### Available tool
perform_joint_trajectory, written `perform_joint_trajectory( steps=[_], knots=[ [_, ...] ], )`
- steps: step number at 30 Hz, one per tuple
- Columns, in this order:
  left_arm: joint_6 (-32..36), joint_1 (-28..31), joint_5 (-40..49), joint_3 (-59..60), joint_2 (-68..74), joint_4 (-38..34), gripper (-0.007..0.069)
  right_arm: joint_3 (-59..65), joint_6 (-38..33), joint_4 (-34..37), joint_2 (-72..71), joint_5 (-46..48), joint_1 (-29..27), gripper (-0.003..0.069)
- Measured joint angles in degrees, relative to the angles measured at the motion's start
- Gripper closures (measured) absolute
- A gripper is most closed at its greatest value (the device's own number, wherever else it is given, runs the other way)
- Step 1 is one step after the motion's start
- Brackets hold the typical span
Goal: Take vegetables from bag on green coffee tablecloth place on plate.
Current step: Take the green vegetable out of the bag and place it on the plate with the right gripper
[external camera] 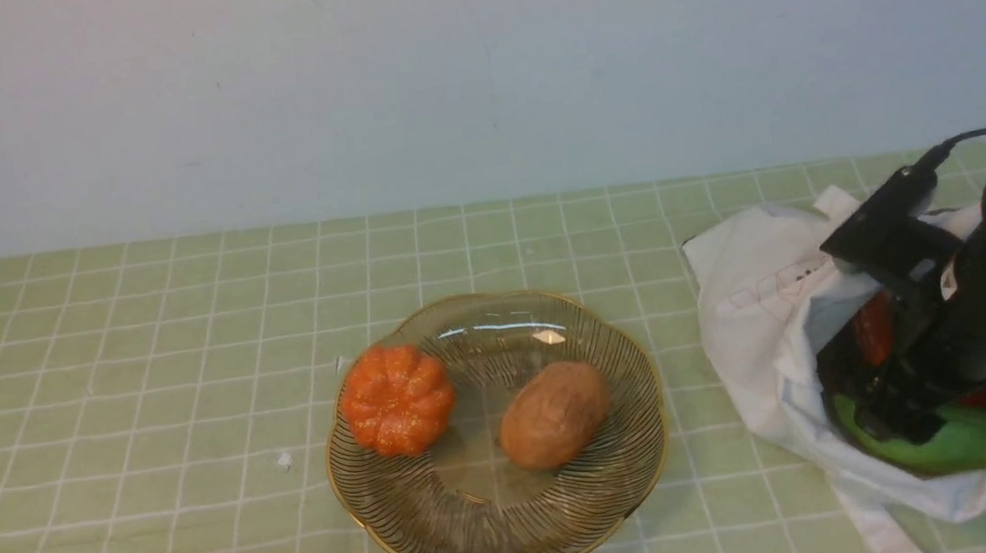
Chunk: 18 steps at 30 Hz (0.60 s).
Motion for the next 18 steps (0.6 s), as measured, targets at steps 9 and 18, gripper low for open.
perform_joint_trajectory(
  steps=[9, 18],
  knots=[
    [0.0, 0.0, 0.0, 0.0, 0.0, 0.0, 0.0629, 0.0, -5.6, 0.3, 0.6, 5.5, 0.0, 0.0112],
    [0.0, 0.0, 0.0, 0.0, 0.0, 0.0, 0.0629, -0.4, -10.9, 2.5, 5.6, 7.3, 0.0, 0.0181]
  ],
)
